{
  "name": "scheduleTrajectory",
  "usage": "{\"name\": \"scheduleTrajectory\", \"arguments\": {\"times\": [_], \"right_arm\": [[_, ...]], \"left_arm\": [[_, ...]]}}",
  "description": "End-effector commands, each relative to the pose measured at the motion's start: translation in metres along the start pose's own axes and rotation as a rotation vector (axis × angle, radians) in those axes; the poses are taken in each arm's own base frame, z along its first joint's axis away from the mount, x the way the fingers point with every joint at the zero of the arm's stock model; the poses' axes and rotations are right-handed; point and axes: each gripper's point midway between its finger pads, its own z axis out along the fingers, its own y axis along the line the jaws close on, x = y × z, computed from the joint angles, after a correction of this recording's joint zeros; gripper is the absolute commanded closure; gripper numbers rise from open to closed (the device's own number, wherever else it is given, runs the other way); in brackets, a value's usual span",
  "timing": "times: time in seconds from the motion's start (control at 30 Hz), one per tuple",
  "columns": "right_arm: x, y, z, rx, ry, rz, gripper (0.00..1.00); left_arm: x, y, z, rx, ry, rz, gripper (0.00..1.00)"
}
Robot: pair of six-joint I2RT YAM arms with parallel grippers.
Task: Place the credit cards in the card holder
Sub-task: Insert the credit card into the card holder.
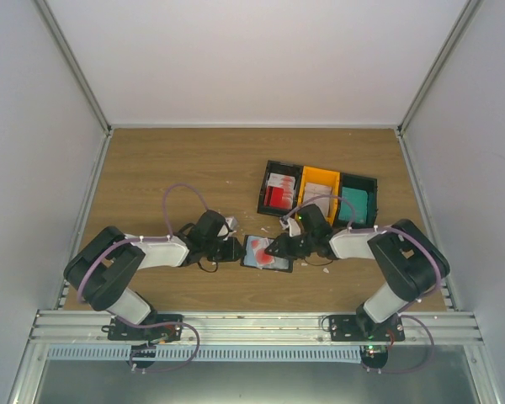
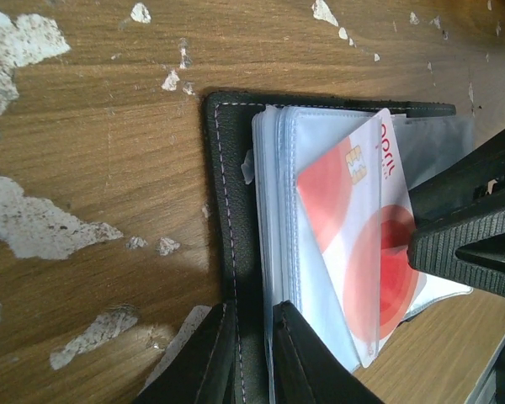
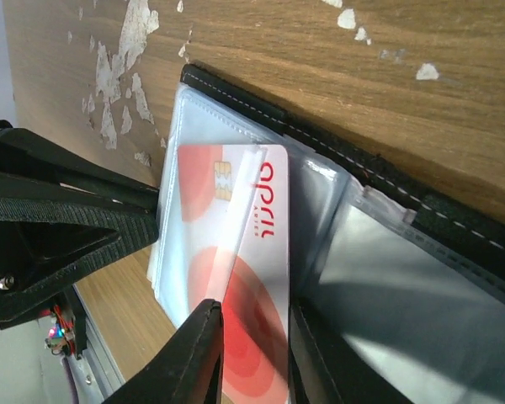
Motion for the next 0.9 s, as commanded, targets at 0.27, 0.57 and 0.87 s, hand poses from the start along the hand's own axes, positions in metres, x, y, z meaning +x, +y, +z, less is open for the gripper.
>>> {"name": "scheduleTrajectory", "arguments": {"times": [0.27,0.57,0.87], "right_arm": [[0.001,-0.002,0.004,0.008,-0.005,-0.037,0.98],[0.009,-0.011,-0.009,0.020,-0.098,0.123,0.99],[0.014,-0.022,-0.012,0.049,-0.126,0.194,1.00]], "left_arm": [[0.014,0.001,-0.005,-0.003,0.017,-0.002,0.84],[0.031,0.004,-0.003,0.003,0.052,-0.018,0.85],[0.039,0.005,0.002,0.001,0.078,-0.020,0.85]]}}
